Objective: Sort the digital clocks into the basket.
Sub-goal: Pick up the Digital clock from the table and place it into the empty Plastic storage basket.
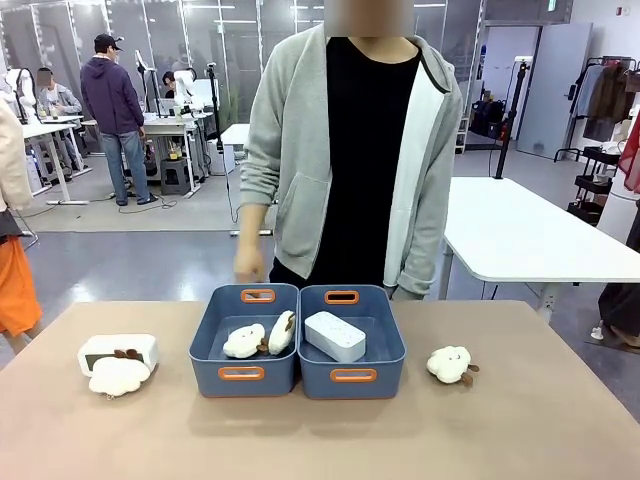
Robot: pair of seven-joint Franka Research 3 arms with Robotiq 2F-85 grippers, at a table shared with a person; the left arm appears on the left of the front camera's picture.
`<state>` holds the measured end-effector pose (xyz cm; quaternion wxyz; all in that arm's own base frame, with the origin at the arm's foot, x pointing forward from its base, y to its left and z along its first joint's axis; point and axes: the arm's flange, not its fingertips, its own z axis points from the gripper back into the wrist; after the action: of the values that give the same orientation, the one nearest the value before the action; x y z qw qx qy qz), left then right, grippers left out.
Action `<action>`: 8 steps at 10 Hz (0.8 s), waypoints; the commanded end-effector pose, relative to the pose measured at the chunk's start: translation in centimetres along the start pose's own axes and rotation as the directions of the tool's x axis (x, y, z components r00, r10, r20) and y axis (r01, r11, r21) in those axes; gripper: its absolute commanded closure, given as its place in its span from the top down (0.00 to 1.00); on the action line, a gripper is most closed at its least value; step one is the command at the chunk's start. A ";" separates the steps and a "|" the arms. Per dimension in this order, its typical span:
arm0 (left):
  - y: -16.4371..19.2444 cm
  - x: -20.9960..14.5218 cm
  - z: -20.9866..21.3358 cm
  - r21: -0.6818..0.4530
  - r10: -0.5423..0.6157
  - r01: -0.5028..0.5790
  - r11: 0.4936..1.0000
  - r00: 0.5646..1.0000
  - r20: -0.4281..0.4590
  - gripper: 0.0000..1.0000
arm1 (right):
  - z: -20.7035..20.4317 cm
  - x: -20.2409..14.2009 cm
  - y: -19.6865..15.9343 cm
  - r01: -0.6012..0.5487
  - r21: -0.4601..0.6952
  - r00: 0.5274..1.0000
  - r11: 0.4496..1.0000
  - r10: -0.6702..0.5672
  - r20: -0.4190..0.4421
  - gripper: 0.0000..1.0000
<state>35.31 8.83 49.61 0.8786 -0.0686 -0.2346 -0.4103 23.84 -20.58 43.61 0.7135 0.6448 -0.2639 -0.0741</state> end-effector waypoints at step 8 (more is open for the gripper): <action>5.5 -13.8 14.5 0.111 0.000 -0.105 0.988 0.731 0.682 1.00 | 0.1 0.1 0.3 0.004 0.004 1.000 1.000 -0.004 0.000 1.00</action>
<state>26.02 26.43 56.91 0.7524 -0.1311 -0.5519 -0.3348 23.83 -20.57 43.63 0.7136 0.6450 -0.2633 -0.0738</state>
